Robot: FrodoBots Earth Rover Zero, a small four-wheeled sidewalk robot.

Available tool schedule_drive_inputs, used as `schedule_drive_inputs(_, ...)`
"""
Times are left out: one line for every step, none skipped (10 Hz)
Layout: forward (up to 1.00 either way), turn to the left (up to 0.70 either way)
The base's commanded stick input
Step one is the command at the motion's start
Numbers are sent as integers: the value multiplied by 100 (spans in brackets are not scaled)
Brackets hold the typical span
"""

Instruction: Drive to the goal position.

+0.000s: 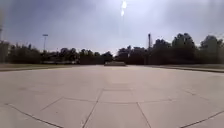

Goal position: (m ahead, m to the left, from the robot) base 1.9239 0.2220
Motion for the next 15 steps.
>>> schedule_drive_inputs(100,-1)
schedule_drive_inputs(100,-1)
schedule_drive_inputs(100,-1)
schedule_drive_inputs(100,-1)
schedule_drive_inputs(100,-1)
schedule_drive_inputs(100,-1)
schedule_drive_inputs(100,-1)
schedule_drive_inputs(100,-1)
schedule_drive_inputs(100,-1)
schedule_drive_inputs(100,-1)
schedule_drive_inputs(100,-1)
schedule_drive_inputs(100,-1)
schedule_drive_inputs(100,-1)
schedule_drive_inputs(100,-1)
schedule_drive_inputs(100,-1)
